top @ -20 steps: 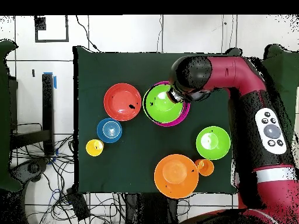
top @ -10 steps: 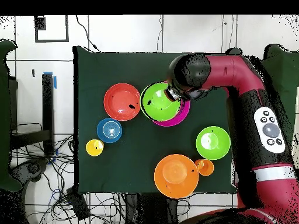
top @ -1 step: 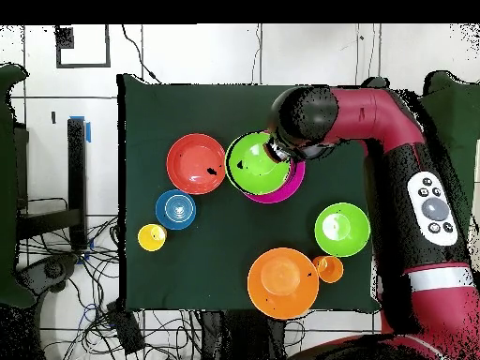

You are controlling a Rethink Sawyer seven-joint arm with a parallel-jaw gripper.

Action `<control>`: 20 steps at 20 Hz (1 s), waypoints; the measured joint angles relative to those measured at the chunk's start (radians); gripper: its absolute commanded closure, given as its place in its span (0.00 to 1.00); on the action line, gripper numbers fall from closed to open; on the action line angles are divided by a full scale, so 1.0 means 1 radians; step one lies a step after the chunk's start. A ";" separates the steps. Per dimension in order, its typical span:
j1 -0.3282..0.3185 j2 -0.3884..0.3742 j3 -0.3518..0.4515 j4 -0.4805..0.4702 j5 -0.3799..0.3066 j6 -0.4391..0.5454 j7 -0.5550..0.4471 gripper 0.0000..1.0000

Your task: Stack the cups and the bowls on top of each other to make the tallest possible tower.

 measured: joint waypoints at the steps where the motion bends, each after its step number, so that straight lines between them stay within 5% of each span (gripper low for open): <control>1: 0.000 0.000 0.000 0.000 0.000 0.000 0.000 1.00; 20: 0.001 0.012 0.000 -0.010 -0.007 0.000 0.000 1.00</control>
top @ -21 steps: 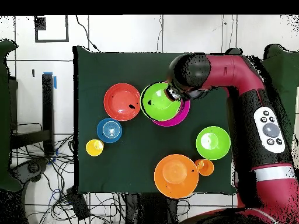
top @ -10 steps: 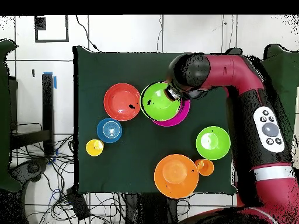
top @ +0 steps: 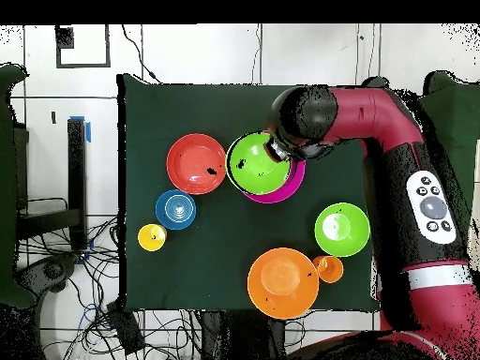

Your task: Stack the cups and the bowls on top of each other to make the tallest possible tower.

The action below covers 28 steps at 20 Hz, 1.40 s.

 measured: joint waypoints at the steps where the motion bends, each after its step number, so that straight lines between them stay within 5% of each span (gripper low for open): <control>1: 0.000 0.004 0.000 -0.004 -0.001 0.000 0.000 1.00; 28: 0.002 0.062 0.000 -0.057 -0.017 0.000 0.000 1.00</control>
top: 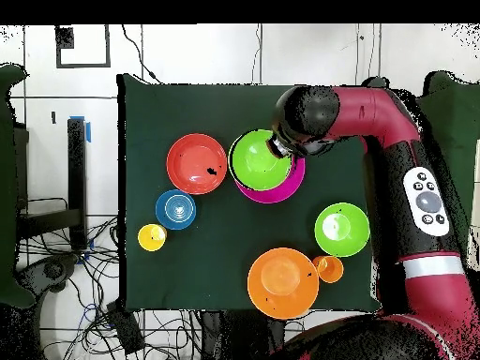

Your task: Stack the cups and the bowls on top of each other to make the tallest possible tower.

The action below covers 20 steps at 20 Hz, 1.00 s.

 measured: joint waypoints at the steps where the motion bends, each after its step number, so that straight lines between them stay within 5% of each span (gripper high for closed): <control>1: 0.000 0.000 0.000 0.000 -0.001 0.000 0.000 1.00; 20: 0.012 -0.001 0.000 -0.001 -0.020 0.035 0.000 1.00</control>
